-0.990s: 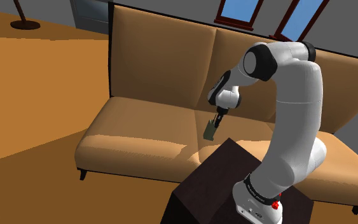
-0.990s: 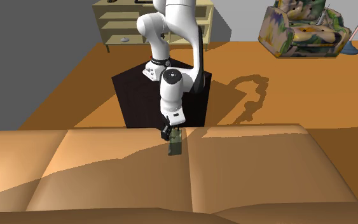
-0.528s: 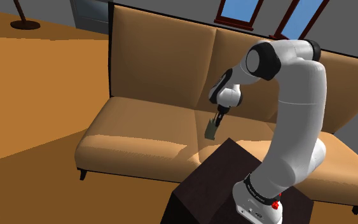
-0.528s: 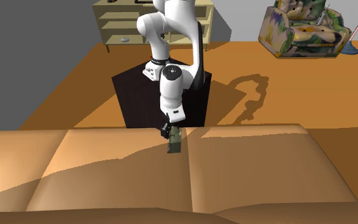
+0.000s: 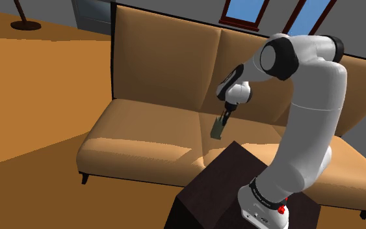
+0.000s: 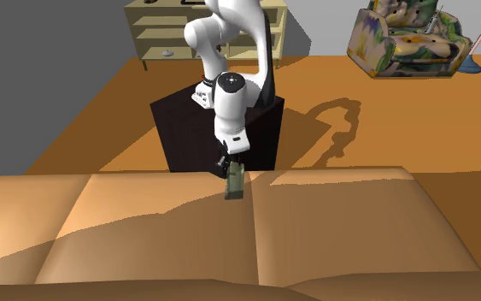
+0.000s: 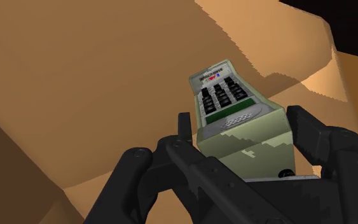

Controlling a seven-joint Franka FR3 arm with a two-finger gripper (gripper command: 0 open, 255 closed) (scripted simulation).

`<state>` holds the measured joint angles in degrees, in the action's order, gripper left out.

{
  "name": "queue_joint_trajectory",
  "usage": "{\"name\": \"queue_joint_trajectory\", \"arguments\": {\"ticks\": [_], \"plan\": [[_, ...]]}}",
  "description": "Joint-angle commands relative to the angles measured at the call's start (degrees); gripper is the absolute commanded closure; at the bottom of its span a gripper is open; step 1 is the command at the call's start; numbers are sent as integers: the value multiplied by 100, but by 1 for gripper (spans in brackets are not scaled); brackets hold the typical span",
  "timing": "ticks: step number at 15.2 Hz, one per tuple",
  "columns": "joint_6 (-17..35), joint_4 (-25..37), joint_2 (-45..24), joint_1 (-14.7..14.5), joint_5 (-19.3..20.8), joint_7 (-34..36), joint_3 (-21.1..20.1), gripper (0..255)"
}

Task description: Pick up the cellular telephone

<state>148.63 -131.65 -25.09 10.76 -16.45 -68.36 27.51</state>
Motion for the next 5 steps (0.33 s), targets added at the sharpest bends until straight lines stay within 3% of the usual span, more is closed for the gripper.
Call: {"name": "queue_joint_trajectory", "arguments": {"ticks": [1,5], "plan": [[-121,-20,151,-64,118,63,103,255],[-247,-43,314,-140,248,147,204,255]]}}
